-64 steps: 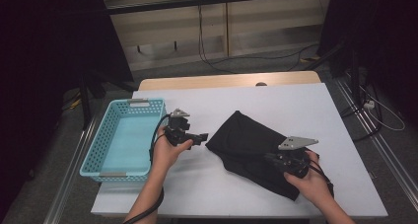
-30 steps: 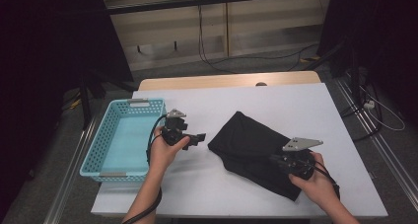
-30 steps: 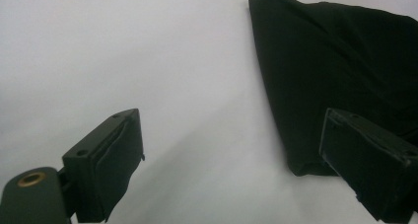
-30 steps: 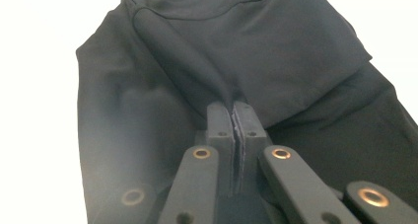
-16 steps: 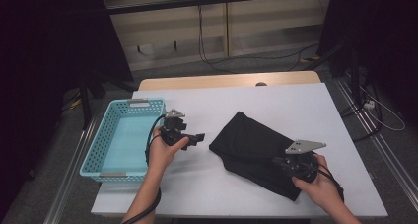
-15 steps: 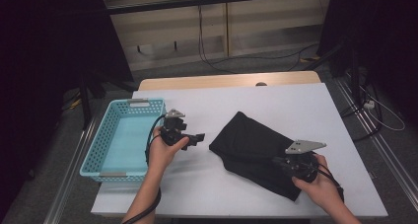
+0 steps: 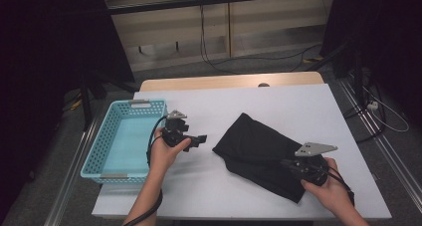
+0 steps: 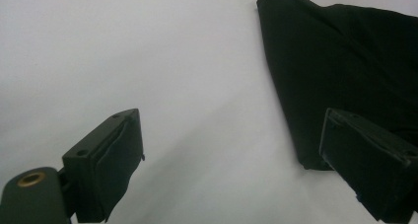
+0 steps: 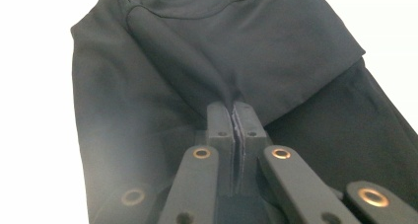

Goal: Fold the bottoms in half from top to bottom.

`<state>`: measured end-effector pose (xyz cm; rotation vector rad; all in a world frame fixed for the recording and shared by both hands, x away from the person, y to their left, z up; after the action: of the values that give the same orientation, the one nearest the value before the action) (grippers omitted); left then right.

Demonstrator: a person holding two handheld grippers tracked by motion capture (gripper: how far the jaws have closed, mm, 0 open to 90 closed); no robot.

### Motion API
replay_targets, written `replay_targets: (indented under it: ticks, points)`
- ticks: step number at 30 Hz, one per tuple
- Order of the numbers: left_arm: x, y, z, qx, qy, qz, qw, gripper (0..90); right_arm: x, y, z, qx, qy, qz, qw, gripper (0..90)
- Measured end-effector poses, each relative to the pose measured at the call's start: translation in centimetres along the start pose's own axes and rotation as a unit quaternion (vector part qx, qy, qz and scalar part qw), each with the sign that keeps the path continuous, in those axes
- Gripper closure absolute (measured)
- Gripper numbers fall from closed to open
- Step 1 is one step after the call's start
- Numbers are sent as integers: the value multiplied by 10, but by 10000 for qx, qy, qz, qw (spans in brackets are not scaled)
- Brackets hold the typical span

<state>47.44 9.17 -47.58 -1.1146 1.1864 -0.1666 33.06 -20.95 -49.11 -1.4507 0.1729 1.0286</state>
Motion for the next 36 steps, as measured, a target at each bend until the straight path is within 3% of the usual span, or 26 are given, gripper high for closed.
replay_targets:
  ticks: [36]
  points:
    - [-1,0,2,-33,-24,-23,10000,92,-14,9,-5,32,-23,5,10000,881]
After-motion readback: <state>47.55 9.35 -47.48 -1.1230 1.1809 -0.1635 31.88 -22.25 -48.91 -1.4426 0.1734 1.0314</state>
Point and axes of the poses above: each handheld gripper's, and its own axes: x roughly forward along the jaws, y roughly out of its underside, z roughly to its left, the point moved 8 cm from there along x, roughly forward along the jaws, and after that the axes turned 10 degrees about x, right-handed, at the moved point
